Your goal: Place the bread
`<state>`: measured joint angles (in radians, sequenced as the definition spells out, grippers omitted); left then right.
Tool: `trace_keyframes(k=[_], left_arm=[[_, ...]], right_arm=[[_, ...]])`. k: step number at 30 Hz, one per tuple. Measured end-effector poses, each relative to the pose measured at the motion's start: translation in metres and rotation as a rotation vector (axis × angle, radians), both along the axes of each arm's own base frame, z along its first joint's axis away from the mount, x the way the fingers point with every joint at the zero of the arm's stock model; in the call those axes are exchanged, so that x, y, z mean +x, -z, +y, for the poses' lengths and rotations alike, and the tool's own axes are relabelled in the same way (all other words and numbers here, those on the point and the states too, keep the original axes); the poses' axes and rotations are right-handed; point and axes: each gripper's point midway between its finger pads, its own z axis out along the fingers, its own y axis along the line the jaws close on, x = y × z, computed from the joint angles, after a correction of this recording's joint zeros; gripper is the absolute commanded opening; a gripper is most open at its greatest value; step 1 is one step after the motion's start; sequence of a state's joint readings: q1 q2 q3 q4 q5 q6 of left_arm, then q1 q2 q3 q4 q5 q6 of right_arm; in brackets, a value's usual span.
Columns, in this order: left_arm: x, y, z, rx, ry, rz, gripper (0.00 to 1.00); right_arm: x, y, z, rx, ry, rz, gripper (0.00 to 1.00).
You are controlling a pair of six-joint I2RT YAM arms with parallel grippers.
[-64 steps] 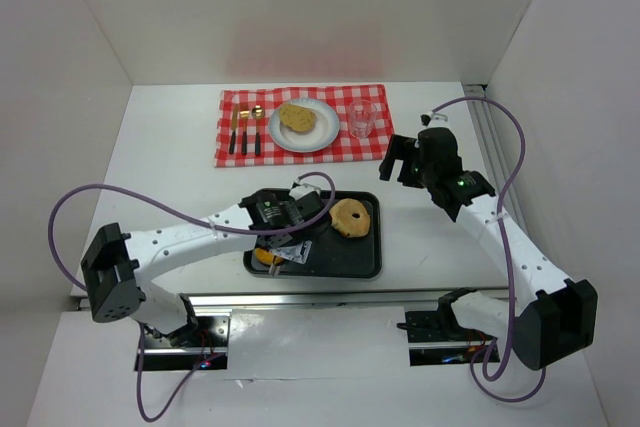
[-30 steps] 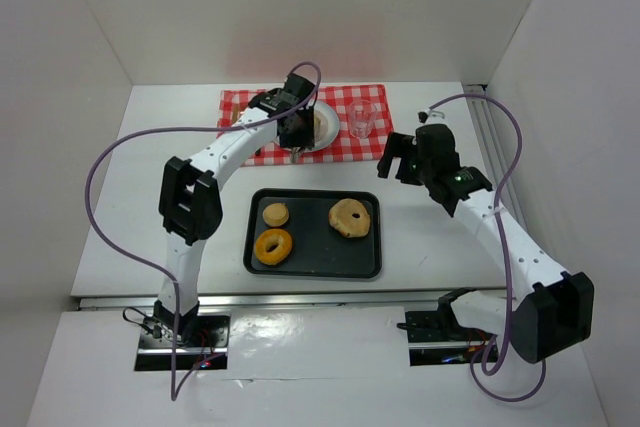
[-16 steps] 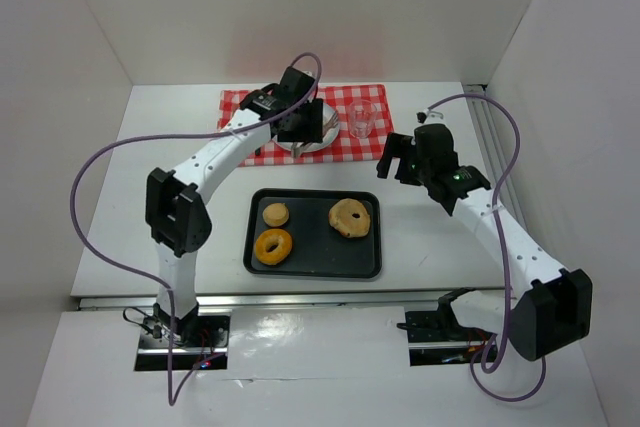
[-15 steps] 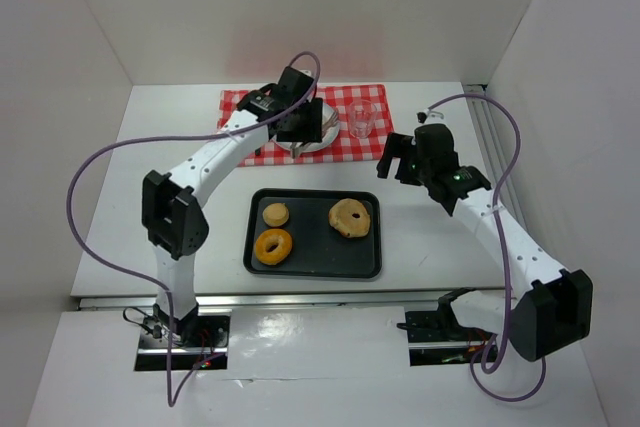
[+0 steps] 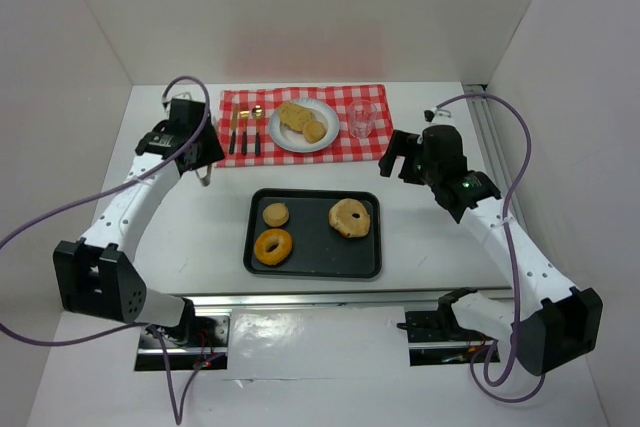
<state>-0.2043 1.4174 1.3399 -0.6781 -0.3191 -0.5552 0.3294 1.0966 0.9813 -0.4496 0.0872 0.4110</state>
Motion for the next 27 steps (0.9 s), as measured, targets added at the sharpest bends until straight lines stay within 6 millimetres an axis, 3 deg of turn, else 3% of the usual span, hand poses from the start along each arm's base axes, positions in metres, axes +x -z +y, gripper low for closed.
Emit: trace_keyframes(k=[3, 6, 9, 11, 12, 15, 19, 24, 27], left_arm=[[-0.012, 0.042, 0.040, 0.015, -0.106, 0.068, 0.76], [-0.016, 0.073, 0.058, -0.006, -0.157, 0.126, 0.78], [-0.004, 0.088, 0.071, -0.043, -0.202, 0.121, 0.80], [0.005, 0.098, 0.077, -0.066, -0.221, 0.120, 0.97], [0.009, 0.100, 0.078, -0.075, -0.221, 0.117, 1.00], [0.010, 0.115, 0.082, -0.095, -0.226, 0.158, 1.00], [0.019, 0.109, 0.076, -0.124, -0.199, 0.183, 1.00], [0.030, 0.069, 0.067, -0.147, -0.160, 0.150, 1.00], [0.020, 0.049, 0.054, -0.135, -0.106, 0.130, 1.00]], right_arm=[[0.000, 0.000, 0.000, 0.001, -0.002, 0.001, 1.00], [0.000, 0.000, 0.000, 0.001, -0.001, 0.001, 1.00], [0.001, 0.001, 0.001, 0.002, -0.005, 0.004, 1.00], [0.002, 0.002, 0.003, 0.007, -0.012, 0.002, 1.00], [0.002, 0.003, 0.005, 0.008, -0.017, 0.003, 1.00], [0.005, 0.007, 0.008, 0.010, -0.025, 0.011, 1.00], [0.007, 0.008, 0.010, 0.011, -0.028, 0.009, 1.00], [0.008, 0.007, 0.009, 0.011, -0.026, 0.005, 1.00], [0.007, 0.009, 0.008, 0.006, -0.019, 0.007, 1.00]])
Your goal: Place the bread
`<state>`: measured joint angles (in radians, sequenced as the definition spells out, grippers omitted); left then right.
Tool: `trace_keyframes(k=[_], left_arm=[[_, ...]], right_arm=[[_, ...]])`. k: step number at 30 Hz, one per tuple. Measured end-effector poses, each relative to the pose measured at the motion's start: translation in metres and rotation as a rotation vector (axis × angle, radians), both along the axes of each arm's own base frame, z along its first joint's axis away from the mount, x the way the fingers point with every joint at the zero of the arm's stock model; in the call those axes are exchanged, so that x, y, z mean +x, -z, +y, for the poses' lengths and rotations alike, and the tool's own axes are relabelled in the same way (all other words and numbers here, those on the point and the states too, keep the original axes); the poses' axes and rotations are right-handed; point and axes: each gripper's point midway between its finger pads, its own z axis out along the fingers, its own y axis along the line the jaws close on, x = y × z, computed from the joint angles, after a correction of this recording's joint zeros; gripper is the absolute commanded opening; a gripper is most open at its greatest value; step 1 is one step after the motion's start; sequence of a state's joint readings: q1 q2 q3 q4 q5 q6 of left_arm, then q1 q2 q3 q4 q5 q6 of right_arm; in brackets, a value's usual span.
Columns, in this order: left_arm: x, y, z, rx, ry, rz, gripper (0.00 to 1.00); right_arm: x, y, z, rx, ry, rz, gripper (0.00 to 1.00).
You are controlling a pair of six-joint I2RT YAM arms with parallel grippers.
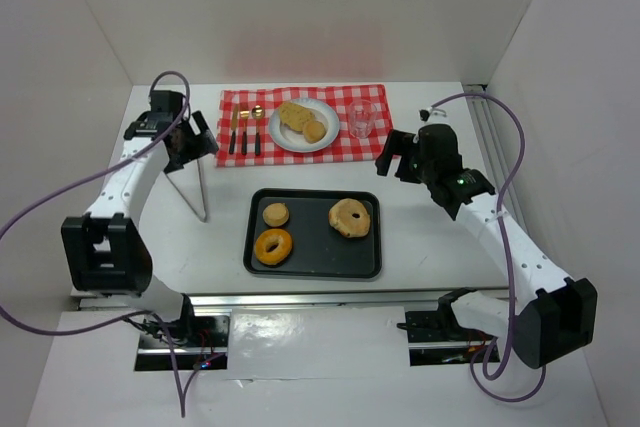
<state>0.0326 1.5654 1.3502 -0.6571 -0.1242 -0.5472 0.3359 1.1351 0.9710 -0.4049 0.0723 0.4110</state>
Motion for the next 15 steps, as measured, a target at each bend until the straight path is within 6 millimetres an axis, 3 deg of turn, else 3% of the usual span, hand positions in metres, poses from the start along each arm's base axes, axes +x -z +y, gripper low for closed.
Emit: trace_keyframes(k=[5, 8, 12, 15], left_arm=[[-0.046, -0.031, -0.041, -0.022, 0.180, -0.080, 0.99], [-0.070, -0.054, -0.046, -0.027, 0.225, -0.153, 0.99], [-0.081, -0.081, -0.051, -0.031, 0.275, -0.249, 0.97], [-0.082, -0.082, -0.055, -0.041, 0.301, -0.266, 0.97]], right_arm=[[0.000, 0.003, -0.004, -0.015, 0.017, 0.007, 1.00], [-0.002, 0.006, -0.005, -0.018, 0.021, 0.012, 1.00], [-0.006, 0.015, -0.007, -0.026, 0.022, 0.031, 1.00], [-0.008, 0.018, -0.007, -0.028, 0.021, 0.038, 1.00]])
